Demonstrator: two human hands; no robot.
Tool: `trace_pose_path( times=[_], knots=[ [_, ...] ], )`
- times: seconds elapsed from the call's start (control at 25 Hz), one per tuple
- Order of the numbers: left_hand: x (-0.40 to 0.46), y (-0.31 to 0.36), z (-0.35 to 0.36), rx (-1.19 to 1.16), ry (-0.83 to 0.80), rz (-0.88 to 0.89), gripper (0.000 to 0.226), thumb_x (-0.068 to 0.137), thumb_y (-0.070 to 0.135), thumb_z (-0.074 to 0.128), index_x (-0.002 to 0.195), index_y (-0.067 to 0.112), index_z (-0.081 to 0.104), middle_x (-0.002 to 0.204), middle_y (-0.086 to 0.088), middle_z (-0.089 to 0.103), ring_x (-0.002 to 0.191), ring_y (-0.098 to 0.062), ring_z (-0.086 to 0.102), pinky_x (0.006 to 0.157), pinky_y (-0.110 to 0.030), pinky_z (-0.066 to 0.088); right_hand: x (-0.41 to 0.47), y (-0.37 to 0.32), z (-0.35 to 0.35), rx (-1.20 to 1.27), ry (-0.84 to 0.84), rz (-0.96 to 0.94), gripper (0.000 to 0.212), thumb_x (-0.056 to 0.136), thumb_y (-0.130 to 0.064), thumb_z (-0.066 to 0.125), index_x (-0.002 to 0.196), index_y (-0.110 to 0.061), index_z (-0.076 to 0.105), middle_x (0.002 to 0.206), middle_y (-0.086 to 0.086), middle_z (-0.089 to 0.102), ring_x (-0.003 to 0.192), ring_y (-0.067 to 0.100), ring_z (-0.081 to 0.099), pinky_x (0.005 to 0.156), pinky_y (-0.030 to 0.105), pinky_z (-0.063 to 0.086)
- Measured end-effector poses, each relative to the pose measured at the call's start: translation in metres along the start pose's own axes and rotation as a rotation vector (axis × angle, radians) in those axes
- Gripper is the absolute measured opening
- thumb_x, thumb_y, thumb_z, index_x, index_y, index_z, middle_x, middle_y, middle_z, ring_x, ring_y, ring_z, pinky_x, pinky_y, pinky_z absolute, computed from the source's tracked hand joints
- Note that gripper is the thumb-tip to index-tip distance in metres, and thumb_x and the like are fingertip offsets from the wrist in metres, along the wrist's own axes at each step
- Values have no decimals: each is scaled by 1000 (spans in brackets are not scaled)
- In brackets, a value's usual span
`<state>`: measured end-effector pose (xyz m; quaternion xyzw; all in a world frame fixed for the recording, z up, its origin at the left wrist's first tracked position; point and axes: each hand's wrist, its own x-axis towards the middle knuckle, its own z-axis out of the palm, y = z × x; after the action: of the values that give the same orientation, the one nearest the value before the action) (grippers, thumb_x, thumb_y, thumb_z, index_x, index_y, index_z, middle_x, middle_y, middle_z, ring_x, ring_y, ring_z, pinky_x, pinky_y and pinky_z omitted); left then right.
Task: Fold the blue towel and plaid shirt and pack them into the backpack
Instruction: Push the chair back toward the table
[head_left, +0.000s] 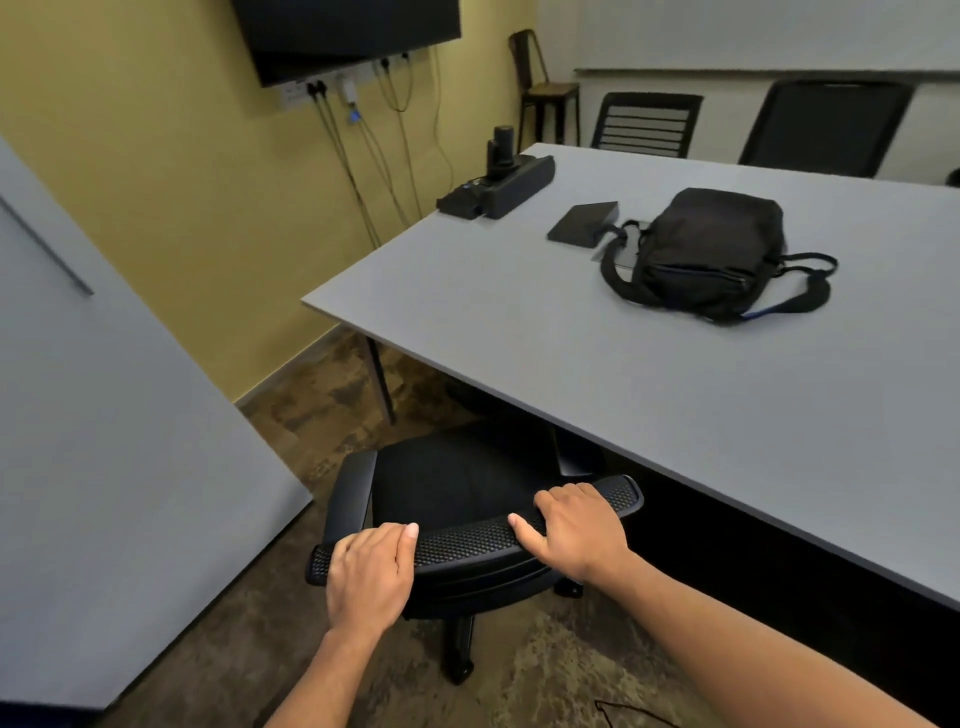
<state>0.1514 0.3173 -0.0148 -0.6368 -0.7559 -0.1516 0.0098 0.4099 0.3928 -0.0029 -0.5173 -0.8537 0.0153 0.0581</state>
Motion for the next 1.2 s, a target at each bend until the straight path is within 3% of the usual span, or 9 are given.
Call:
trace_pose_path(
  times=[0.44, 0.72, 0.92, 1.2],
  knots=[
    [70, 32, 24, -74, -59, 333, 51, 99, 46, 23, 87, 31, 70, 82, 19, 67, 84, -3, 64, 89, -31, 43, -29, 23, 4, -31, 54, 366, 67, 93, -69, 16, 78, -19, 59, 68, -4, 56, 69, 20, 54, 79, 37, 45],
    [107, 65, 34, -103, -124, 504, 46, 100, 42, 25, 92, 33, 69, 85, 18, 67, 84, -4, 63, 93, -33, 41, -42, 35, 1, -50, 97, 548, 62, 94, -67, 22, 66, -20, 51, 58, -7, 49, 57, 17, 47, 68, 37, 44],
    [130, 92, 46, -97, -160, 593, 49, 100, 42, 19, 96, 35, 67, 89, 20, 65, 85, -4, 60, 95, -31, 39, -46, 51, -4, -52, 101, 626, 61, 94, -67, 26, 62, -20, 48, 55, -7, 44, 53, 16, 44, 63, 35, 40],
    [143, 130, 57, -94, -169, 642, 52, 100, 42, 16, 93, 35, 66, 86, 19, 64, 81, -3, 59, 92, -32, 41, -55, 76, -9, -41, 113, 696, 61, 94, -67, 22, 66, -21, 52, 60, -7, 48, 59, 15, 48, 67, 35, 40]
  ],
)
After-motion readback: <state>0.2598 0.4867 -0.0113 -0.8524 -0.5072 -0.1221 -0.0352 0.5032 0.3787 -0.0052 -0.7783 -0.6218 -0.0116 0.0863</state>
